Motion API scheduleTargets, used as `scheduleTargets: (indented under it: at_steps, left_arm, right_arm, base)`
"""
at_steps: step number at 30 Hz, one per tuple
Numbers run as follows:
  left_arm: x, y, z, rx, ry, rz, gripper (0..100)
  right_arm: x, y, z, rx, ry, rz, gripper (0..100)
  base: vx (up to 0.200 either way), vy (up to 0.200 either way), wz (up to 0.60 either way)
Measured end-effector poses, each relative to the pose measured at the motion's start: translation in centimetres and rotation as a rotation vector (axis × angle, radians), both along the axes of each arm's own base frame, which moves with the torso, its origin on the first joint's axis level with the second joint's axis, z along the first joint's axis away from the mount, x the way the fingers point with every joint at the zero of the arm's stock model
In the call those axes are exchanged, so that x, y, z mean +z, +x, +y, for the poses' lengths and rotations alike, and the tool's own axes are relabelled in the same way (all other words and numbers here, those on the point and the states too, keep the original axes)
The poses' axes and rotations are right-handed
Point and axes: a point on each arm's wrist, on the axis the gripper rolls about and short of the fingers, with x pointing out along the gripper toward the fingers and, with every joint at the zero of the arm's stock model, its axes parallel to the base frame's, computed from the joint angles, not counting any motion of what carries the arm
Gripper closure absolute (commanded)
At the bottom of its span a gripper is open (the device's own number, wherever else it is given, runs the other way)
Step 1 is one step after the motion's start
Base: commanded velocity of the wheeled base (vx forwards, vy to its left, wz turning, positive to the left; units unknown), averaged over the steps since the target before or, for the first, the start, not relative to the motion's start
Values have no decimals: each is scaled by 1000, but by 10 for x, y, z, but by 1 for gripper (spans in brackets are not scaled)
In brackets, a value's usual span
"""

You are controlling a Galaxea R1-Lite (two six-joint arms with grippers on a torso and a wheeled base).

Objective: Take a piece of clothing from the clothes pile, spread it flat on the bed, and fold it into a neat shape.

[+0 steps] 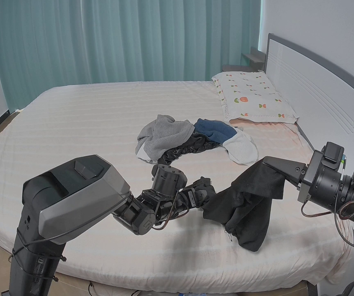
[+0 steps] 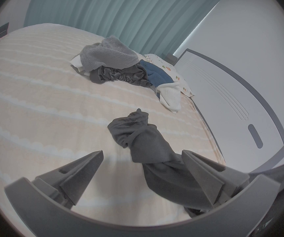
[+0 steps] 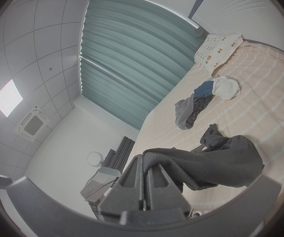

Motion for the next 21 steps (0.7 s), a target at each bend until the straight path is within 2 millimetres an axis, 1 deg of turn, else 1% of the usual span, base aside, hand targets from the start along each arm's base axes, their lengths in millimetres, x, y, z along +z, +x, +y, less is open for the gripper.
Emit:
scheduleTargets:
  at_steps: [7, 15, 16, 21]
  left_arm:
    - [-9, 13, -11, -21, 19, 6, 0]
    - [-24, 33, -17, -23, 32, -34, 0]
    - [-28, 35, -18, -23, 34, -35, 100]
    - [-40, 42, -19, -11, 35, -37, 100]
  right_arm:
    - [0, -1, 1, 4, 0, 1, 100]
    - [-1, -1, 1, 6, 0, 3, 100]
    - [0, -1, 1, 6, 0, 2, 100]
    - [-1, -1, 1, 6, 1, 4, 100]
  base:
    - [0, 0, 0]
    - [0, 0, 0]
    - [0, 0, 0]
    - [0, 0, 0]
